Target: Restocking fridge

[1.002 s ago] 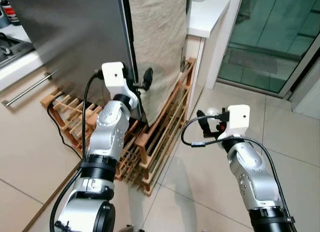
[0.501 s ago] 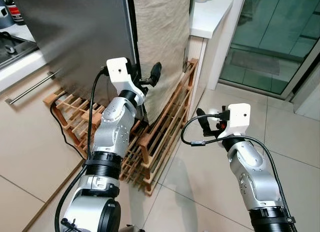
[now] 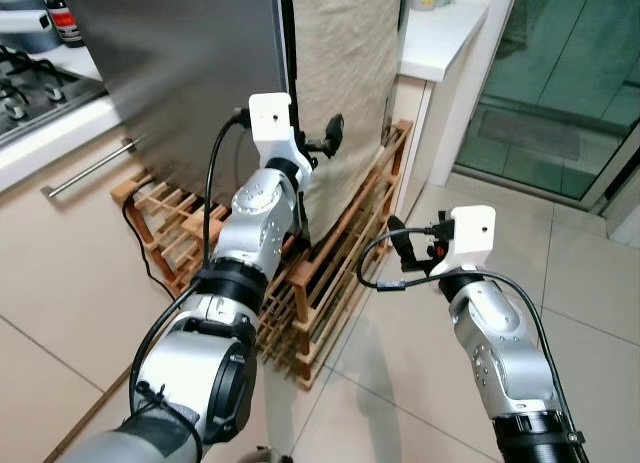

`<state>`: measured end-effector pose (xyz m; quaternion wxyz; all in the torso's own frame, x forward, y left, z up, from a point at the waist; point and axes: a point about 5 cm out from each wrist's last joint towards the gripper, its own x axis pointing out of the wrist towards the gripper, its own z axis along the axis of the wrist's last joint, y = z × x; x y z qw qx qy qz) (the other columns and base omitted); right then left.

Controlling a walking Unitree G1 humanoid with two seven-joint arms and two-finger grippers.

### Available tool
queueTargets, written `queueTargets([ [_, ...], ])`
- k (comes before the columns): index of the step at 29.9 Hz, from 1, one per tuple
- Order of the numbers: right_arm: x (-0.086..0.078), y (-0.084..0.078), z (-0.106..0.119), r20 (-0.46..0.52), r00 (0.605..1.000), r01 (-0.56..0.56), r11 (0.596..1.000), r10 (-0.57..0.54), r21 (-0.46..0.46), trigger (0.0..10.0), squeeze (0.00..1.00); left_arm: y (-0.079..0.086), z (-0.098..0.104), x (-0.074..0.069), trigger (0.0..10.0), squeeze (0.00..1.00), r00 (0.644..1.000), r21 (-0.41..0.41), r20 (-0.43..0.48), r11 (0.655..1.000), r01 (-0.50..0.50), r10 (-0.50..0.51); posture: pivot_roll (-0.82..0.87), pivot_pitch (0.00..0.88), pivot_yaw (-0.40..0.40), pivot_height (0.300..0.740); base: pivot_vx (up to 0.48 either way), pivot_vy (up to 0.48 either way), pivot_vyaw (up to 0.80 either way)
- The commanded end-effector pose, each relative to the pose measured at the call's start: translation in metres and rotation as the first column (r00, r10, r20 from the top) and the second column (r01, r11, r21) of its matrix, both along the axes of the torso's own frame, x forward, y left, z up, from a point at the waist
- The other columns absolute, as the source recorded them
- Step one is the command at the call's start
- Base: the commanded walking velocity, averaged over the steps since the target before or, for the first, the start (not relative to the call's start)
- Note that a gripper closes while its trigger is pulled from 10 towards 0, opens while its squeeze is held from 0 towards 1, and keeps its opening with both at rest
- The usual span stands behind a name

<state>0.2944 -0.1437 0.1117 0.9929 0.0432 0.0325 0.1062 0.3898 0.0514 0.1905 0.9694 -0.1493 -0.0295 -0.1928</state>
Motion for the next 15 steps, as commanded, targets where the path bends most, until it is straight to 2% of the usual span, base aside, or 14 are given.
queueTargets([
  [1, 0.002, 0.002, 0.003, 0.011, 1.0, -0.003, 1.0, 0.003, -0.004, 10.0, 0.0, -0.054, -0.001, -0.014, 10.0, 0.0, 0.962, -0.031, -0.042, 0.963, 0.269, -0.27, -0.13, 0.0, 0.083, 0.74, 0.0, 0.0, 0.0],
  [4, 0.001, 0.002, 0.004, 0.011, 1.0, -0.001, 1.0, 0.001, -0.007, 10.0, 0.0, -0.082, 0.001, -0.026, 10.0, 0.0, 0.912, -0.097, -0.048, 0.91, 0.403, -0.408, -0.15, 0.0, 0.095, 0.74, 0.0, 0.0, 0.0],
  [5, 0.001, 0.002, 0.004, 0.011, 1.0, -0.001, 1.0, 0.001, -0.007, 10.0, 0.0, -0.082, 0.001, -0.026, 10.0, 0.0, 0.912, -0.097, -0.048, 0.91, 0.403, -0.408, -0.15, 0.0, 0.095, 0.74, 0.0, 0.0, 0.0],
  [6, 0.0, 0.001, 0.004, 0.012, 1.0, 0.001, 1.0, -0.001, -0.008, 10.0, 0.0, -0.092, 0.007, -0.029, 10.0, 0.0, 0.892, -0.132, -0.021, 0.886, 0.445, -0.451, -0.16, 0.0, 0.095, 0.74, 0.0, 0.0, 0.0],
  [7, 0.0, -0.001, 0.004, 0.011, 1.0, 0.006, 1.0, -0.006, -0.009, 10.0, 0.0, -0.1, 0.015, -0.033, 10.0, 0.0, 0.869, -0.201, 0.002, 0.852, 0.484, -0.494, -0.16, 0.0, 0.096, 0.74, 0.0, 0.0, 0.0],
  [8, 0.0, -0.001, 0.004, 0.011, 1.0, 0.006, 1.0, -0.006, -0.009, 10.0, 0.0, -0.1, 0.015, -0.033, 10.0, 0.0, 0.869, -0.201, 0.002, 0.852, 0.484, -0.494, -0.16, 0.0, 0.096, 0.74, 0.0, 0.0, 0.0],
  [9, -0.003, -0.002, 0.002, 0.003, 1.0, 0.009, 1.0, -0.009, -0.007, 10.0, 0.0, -0.112, 0.025, -0.039, 10.0, 0.0, 0.846, -0.221, 0.065, 0.819, 0.529, -0.529, -0.17, 0.0, 0.099, 0.74, 0.0, 0.0, 0.0],
  [10, -0.004, -0.004, 0.001, -0.002, 1.0, 0.011, 1.0, -0.011, -0.006, 10.0, 0.0, -0.119, 0.031, -0.043, 10.0, 0.0, 0.832, -0.226, 0.107, 0.801, 0.554, -0.545, -0.17, 0.0, 0.099, 0.74, 0.0, 0.0, 0.0],
  [11, -0.004, -0.004, 0.001, -0.002, 1.0, 0.011, 1.0, -0.011, -0.006, 10.0, 0.0, -0.119, 0.031, -0.043, 10.0, 0.0, 0.832, -0.226, 0.107, 0.801, 0.554, -0.545, -0.17, 0.0, 0.099, 0.74, 0.0, 0.0, 0.0],
  [12, -0.008, -0.004, 0.0, -0.007, 1.0, 0.007, 1.0, -0.007, -0.007, 10.0, 0.0, -0.129, 0.034, -0.05, 10.0, 0.0, 0.793, -0.243, 0.135, 0.756, 0.607, -0.594, -0.19, 0.0, 0.108, 0.74, 0.0, 0.0, 0.0],
  [13, -0.008, -0.004, 0.0, -0.007, 1.0, 0.007, 1.0, -0.007, -0.007, 10.0, 0.0, -0.129, 0.034, -0.05, 10.0, 0.0, 0.793, -0.243, 0.135, 0.756, 0.607, -0.594, -0.19, 0.0, 0.108, 0.74, 0.0, 0.0, 0.0],
  [14, -0.014, -0.006, -0.003, -0.014, 1.0, 0.007, 1.0, -0.007, -0.008, 10.0, 0.0, -0.134, 0.037, -0.055, 10.0, 0.0, 0.756, -0.274, 0.156, 0.708, 0.651, -0.636, -0.19, 0.0, 0.118, 0.74, 0.0, 0.0, 0.0],
  [15, -0.018, -0.011, -0.006, -0.026, 0.999, 0.023, 1.0, -0.023, -0.01, 10.0, 0.0, -0.136, 0.042, -0.06, 10.0, 0.0, 0.705, -0.317, 0.187, 0.637, 0.703, -0.684, -0.19, 0.0, 0.117, 0.74, 0.0, 0.0, 0.0],
])
